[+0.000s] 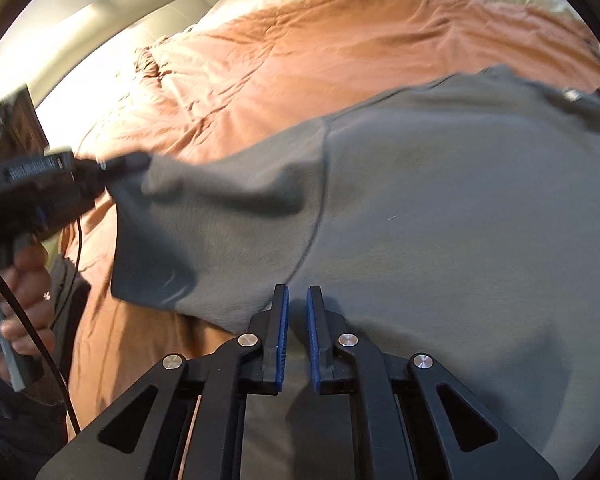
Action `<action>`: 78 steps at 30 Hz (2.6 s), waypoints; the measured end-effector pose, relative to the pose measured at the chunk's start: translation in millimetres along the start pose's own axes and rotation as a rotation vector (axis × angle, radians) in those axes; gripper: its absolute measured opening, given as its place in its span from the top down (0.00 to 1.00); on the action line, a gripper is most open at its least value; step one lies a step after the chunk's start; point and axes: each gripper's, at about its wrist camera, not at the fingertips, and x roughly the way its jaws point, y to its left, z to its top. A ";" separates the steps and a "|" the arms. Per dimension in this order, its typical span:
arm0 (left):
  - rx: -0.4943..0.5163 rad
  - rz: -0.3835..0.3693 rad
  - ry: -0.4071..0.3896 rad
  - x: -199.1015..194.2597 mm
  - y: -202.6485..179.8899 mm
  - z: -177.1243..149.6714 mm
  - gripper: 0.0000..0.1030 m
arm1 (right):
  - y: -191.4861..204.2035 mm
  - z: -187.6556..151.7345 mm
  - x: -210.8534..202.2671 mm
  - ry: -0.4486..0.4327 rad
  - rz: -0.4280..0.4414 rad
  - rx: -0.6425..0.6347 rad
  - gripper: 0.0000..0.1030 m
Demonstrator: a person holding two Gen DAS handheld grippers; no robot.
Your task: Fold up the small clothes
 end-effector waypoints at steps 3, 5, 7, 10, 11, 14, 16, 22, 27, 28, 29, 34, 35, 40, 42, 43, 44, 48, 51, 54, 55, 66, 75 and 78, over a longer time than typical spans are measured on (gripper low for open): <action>0.035 -0.007 -0.001 -5.0 -18.8 6.7 0.94 | -4.1 3.0 19.0 0.027 0.000 0.007 0.94; 0.070 -0.002 -0.001 -5.7 -34.4 9.9 0.94 | -6.6 9.0 21.9 0.026 0.010 0.020 0.94; 0.103 0.010 0.000 -4.4 -49.2 12.9 0.94 | -9.5 15.1 19.4 0.025 0.021 0.033 0.94; 0.125 0.010 0.007 -0.2 -67.8 16.2 0.94 | -21.8 19.1 9.1 0.016 0.032 0.074 0.93; 0.135 0.012 0.009 1.6 -74.3 17.1 0.94 | -27.0 20.2 6.2 0.016 0.038 0.089 0.93; 0.165 0.013 0.015 8.8 -96.7 18.2 0.94 | -46.7 24.7 -8.5 0.007 0.028 0.122 0.91; 0.188 0.007 0.025 14.8 -112.6 17.1 0.94 | -57.4 27.5 -20.1 -0.016 0.021 0.130 0.84; 0.274 -0.002 0.092 47.0 -162.3 3.3 0.94 | -82.1 27.1 -58.7 -0.083 -0.021 0.157 0.55; 0.309 -0.030 0.172 83.5 -189.4 -19.3 0.94 | -101.5 19.4 -83.4 -0.100 -0.058 0.185 0.55; 0.310 -0.033 0.193 90.5 -193.5 -23.9 0.94 | -106.9 18.4 -86.4 -0.096 -0.068 0.191 0.55; 0.313 -0.031 0.221 100.2 -198.1 -29.9 0.93 | -111.3 17.1 -87.4 -0.094 -0.077 0.195 0.55; 0.361 -0.041 0.281 114.4 -213.4 -51.6 0.45 | -125.3 7.2 -112.2 -0.093 -0.118 0.212 0.55; 0.372 -0.041 0.270 110.0 -213.6 -52.6 0.40 | -124.2 6.7 -114.9 -0.093 -0.119 0.213 0.55; 0.337 -0.006 0.216 86.4 -193.5 -41.2 0.38 | -117.2 3.1 -123.4 -0.099 -0.120 0.177 0.47; 0.322 0.049 0.185 76.4 -177.9 -36.4 0.38 | -115.7 7.2 -118.1 -0.099 -0.114 0.169 0.47; 0.311 0.075 0.175 71.9 -168.8 -35.4 0.38 | -114.1 11.7 -113.9 -0.101 -0.115 0.159 0.47; 0.294 0.094 0.171 68.1 -157.4 -35.6 0.38 | -113.4 15.0 -109.7 -0.103 -0.115 0.150 0.47; 0.247 0.133 0.187 67.1 -125.5 -42.0 0.46 | -105.8 30.7 -91.4 -0.092 -0.126 0.117 0.47; 0.227 0.153 0.201 69.4 -104.8 -47.7 0.49 | -101.2 42.2 -78.0 -0.084 -0.156 0.078 0.47; 0.201 0.164 0.210 74.5 -86.9 -50.2 0.49 | -96.7 57.3 -59.9 -0.066 -0.211 0.028 0.47; 0.195 0.163 0.213 76.8 -82.7 -50.0 0.49 | -96.0 62.4 -53.2 -0.057 -0.228 0.011 0.47; 0.181 0.123 0.209 115.6 -69.7 -34.8 0.49 | -99.4 97.7 7.7 0.024 -0.374 -0.095 0.47; 0.228 0.155 0.203 139.0 -71.2 -21.1 0.49 | -144.3 107.6 1.8 -0.054 -0.319 0.106 0.77; 0.226 0.151 0.197 144.5 -71.4 -14.9 0.49 | -147.2 103.3 0.6 -0.051 -0.166 0.139 0.77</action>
